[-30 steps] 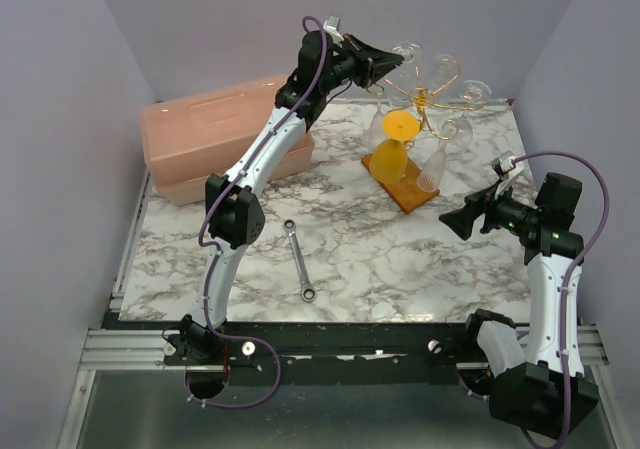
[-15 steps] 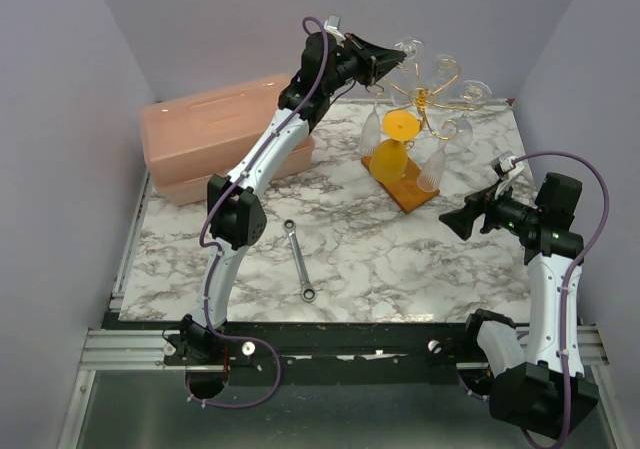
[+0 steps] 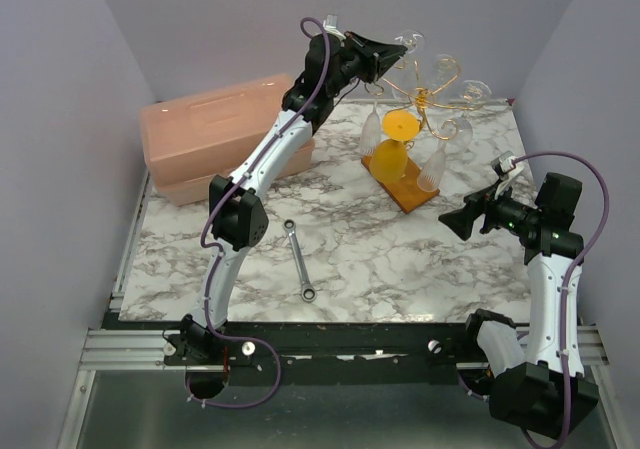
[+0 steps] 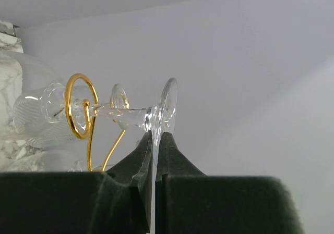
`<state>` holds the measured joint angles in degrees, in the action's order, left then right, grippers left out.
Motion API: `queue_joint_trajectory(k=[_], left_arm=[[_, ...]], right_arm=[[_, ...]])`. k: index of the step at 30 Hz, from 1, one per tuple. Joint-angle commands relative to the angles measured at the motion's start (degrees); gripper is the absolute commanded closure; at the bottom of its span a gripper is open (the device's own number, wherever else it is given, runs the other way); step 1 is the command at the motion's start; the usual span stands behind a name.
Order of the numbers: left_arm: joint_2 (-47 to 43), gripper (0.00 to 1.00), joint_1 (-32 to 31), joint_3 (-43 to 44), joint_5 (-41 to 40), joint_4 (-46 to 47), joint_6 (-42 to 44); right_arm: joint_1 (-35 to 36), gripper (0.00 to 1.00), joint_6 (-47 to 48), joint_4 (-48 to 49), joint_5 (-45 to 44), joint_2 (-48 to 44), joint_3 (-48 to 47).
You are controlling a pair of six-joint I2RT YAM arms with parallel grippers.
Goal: Place the wine glass upside down on the wine glass rack
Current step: Turn the wine glass upside down at the wine rack.
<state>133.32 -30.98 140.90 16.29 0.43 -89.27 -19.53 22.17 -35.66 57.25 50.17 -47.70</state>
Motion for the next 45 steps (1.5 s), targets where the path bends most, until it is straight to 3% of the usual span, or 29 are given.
queue_joint_trajectory(k=[1,21,45], left_arm=[[0.2,1.0,-0.2,2.8,-5.5,6.0,-1.1],[-1.0,1.0,-0.3,2.2,-12.2,5.4,0.8],[-5.9,1.0,1.4,-2.5,-5.8,3.2,3.3]], right_arm=[[-0.3,0.0,0.9,-0.4,1.8,-0.5,-0.1],[-0.2,0.0,1.4,-0.8,2.1,-0.7,-0.2],[-0.3,0.0,1.6,-0.8,2.0,-0.9,0.0]])
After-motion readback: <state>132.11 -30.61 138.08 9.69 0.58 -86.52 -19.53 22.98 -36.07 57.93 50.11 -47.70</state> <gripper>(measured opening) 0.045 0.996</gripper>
